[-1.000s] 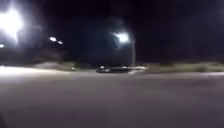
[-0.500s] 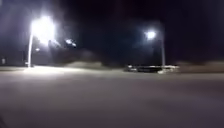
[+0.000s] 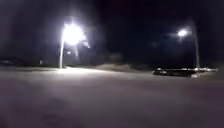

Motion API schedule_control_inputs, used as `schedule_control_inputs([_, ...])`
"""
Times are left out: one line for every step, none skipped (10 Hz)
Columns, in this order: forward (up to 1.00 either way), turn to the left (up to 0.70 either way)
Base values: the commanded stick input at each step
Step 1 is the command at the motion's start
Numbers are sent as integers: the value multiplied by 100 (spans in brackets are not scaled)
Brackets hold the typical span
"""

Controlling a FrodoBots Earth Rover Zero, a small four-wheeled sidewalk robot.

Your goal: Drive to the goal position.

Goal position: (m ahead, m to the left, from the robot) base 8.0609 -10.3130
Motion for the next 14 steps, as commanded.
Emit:
schedule_control_inputs([70, 16])
schedule_control_inputs([70, 0])
schedule_control_inputs([70, 0])
schedule_control_inputs([70, 0])
schedule_control_inputs([70, 0])
schedule_control_inputs([70, 0])
schedule_control_inputs([70, 0])
schedule_control_inputs([70, 0])
schedule_control_inputs([70, 0])
schedule_control_inputs([70, 0])
schedule_control_inputs([70, 0])
schedule_control_inputs([70, -12])
schedule_control_inputs([62, -29])
schedule_control_inputs([15, -41])
